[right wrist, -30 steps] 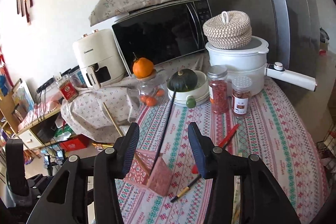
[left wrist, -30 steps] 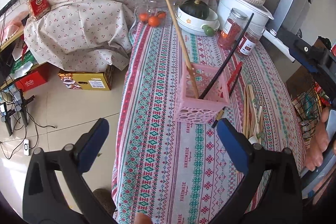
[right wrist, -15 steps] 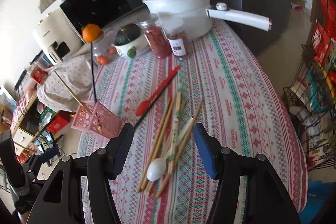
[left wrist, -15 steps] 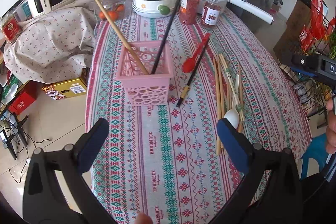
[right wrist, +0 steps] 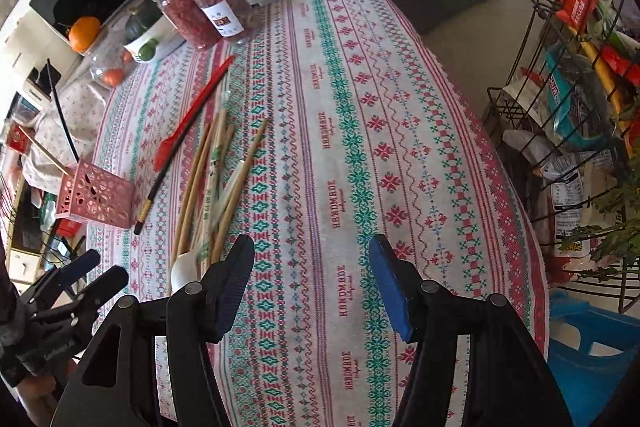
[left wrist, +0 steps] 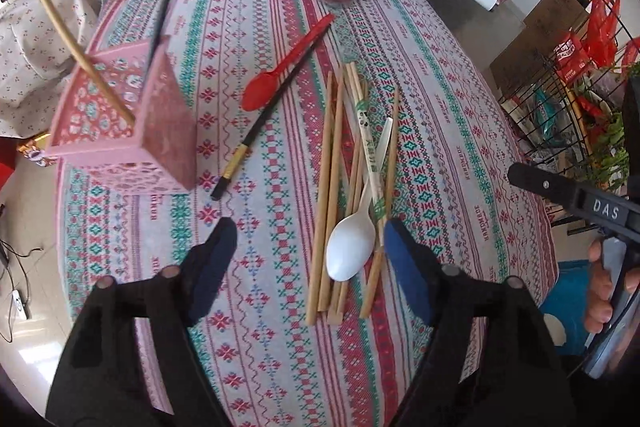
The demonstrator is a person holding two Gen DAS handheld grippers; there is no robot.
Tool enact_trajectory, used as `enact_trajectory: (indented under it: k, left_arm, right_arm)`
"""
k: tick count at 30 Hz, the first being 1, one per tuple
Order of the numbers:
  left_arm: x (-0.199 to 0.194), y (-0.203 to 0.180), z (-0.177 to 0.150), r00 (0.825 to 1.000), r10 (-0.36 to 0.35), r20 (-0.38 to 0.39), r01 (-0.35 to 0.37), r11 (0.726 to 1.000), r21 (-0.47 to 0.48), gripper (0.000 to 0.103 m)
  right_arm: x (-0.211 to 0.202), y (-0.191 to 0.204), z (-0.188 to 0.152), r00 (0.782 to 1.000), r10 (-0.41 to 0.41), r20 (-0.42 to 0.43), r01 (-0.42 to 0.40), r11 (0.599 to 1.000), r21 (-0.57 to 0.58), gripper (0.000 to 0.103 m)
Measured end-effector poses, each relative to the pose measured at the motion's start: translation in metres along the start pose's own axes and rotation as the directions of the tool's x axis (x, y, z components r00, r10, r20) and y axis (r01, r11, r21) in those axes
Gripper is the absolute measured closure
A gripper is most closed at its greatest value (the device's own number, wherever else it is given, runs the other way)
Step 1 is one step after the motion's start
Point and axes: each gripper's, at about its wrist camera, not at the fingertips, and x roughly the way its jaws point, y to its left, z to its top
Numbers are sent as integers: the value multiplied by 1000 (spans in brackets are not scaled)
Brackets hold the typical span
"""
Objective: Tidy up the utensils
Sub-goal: 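Lower the left tool onto another wooden chopstick and close on it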
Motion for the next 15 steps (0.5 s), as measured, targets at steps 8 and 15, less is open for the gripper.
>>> enact_trajectory:
  k: [8,15]
  left_arm:
    - [47,4,36,999,-44,-31,40,994,-106,85]
    - [71,-5,60,998,1,-63,-6,996,-84,95]
  right_arm:
    - [5,-7,8,1000,-10,-16,10,1000,-21,41]
    - [7,-11,16,1000,-7,-12,7,999,-33,41]
